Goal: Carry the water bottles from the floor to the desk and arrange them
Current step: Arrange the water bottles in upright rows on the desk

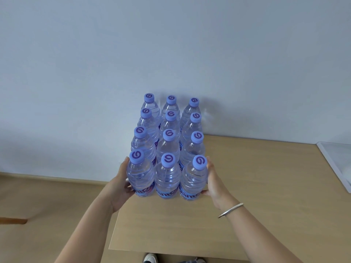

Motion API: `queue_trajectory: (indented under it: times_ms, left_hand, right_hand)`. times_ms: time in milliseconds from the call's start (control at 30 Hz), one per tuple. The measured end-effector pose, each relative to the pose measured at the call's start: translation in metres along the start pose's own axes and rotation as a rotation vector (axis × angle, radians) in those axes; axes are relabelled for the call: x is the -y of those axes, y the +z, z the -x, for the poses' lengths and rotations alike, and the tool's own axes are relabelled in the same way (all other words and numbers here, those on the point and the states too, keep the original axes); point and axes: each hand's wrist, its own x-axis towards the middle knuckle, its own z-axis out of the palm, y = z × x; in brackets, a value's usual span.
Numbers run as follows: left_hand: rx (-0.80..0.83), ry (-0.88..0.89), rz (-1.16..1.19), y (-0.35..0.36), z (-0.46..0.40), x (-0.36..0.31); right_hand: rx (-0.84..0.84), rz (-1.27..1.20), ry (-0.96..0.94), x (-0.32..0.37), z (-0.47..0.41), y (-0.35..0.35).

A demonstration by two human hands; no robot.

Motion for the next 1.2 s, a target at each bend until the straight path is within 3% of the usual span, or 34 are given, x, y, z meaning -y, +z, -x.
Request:
queue_trajectory:
  times_ms: [300, 533, 700, 867, 1000, 1100, 1200]
  left_hand:
    - [-0.026, -0.083, -0.067, -0.014, -0.022, -0.036]
    - [0.186, 0.026, -0.119, 0.013, -0.030, -0.055]
    - [0.233, 0.056, -0.104, 0.015, -0.033, -0.048]
    - [0.207, 0.058, -0.198, 0.015, -0.040, -0.046]
    - [0.119, -0.063, -0.177, 0.009, -0.051, -0.063]
    - [0.010, -0.030, -0.137, 0.014, -0.061, -0.087]
    - [0.081, -0.047, -0.119, 0.022, -0.072, -0.102]
  right_hand:
    - [-0.009, -0.012, 0.031, 0.015, -0.008, -0.012]
    - [0.070, 0.068, 0.118, 0.046, -0.019, -0.006]
    - [0.090, 0.055, 0.031, 0.050, -0.017, 0.001]
    - [0.076, 0.046, 0.085, 0.046, -0.027, -0.003]
    - [-0.003, 0.054, 0.177, 0.052, -0.041, -0.013]
    - [0.004, 0.002, 0.102, 0.066, -0.051, -0.015]
    - [0.131, -0.055, 0.027, 0.076, -0.061, -0.011]
